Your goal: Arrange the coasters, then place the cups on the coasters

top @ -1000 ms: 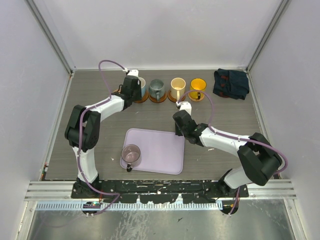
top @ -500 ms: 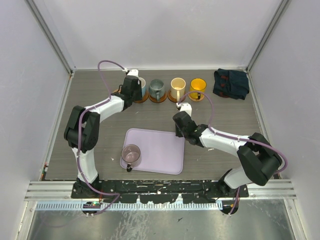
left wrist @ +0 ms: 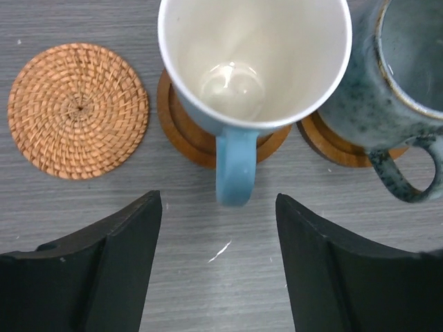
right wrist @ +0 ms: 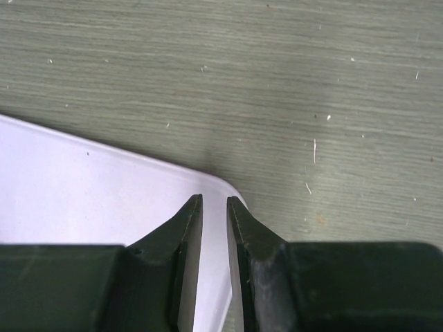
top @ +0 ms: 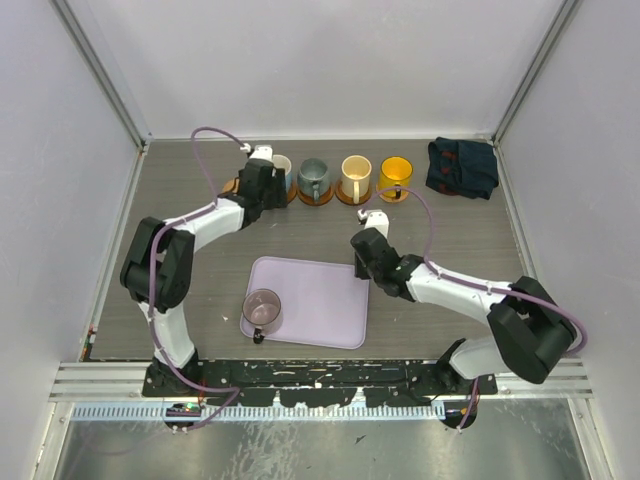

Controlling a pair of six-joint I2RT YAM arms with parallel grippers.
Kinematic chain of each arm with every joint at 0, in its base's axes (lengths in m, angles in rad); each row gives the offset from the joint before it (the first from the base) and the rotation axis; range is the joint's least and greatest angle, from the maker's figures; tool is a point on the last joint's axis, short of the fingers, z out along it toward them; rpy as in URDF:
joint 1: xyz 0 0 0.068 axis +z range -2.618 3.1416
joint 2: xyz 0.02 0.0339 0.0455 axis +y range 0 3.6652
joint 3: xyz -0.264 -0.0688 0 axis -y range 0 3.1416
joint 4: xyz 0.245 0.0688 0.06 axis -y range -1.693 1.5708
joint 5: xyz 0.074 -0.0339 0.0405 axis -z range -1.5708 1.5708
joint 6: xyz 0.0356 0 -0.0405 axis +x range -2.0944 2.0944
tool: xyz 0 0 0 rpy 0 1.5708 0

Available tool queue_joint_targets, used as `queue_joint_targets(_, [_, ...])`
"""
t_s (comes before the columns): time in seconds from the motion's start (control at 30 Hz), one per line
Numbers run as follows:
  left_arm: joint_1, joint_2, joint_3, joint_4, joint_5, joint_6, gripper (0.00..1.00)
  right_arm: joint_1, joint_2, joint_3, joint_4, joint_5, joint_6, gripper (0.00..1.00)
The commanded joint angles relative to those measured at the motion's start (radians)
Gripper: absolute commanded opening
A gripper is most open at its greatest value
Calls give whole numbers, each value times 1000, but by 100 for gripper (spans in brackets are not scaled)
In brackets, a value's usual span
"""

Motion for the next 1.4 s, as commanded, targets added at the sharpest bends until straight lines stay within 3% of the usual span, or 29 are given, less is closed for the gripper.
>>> queue_joint_targets(0.0, [-2,-117,-43,68,-26,-9,69,14,-78,-29,-26,5,41,27])
queue_joint_targets(0.17, [-2,-219,-136,86,-2,-19,71,49,-124,-74,-70,-5,79,28])
queue_joint_targets(0.33, [-5,-352,-253,71,25,-18,74,98,-141,-109,-104,2,137,52])
queue_joint_targets(0.4, [-7,-399,-296,58,49,-19,75,110,-140,-123,-105,9,159,55])
queue_joint_targets(0.7, [-68,-620,-473,-30,124,-14,75,170,-129,-148,-117,41,257,55])
queue_joint_targets(1.03, [-334,-936,-589,-253,-66,-99,75,220,-112,-160,-182,89,317,36])
queue_joint_targets(1.2, [-409,-998,-576,-408,-106,-174,75,224,-124,-180,-217,100,340,33])
queue_joint_targets(1.37, [-459,-1024,-580,-458,-145,-211,75,224,-116,-188,-276,141,358,31])
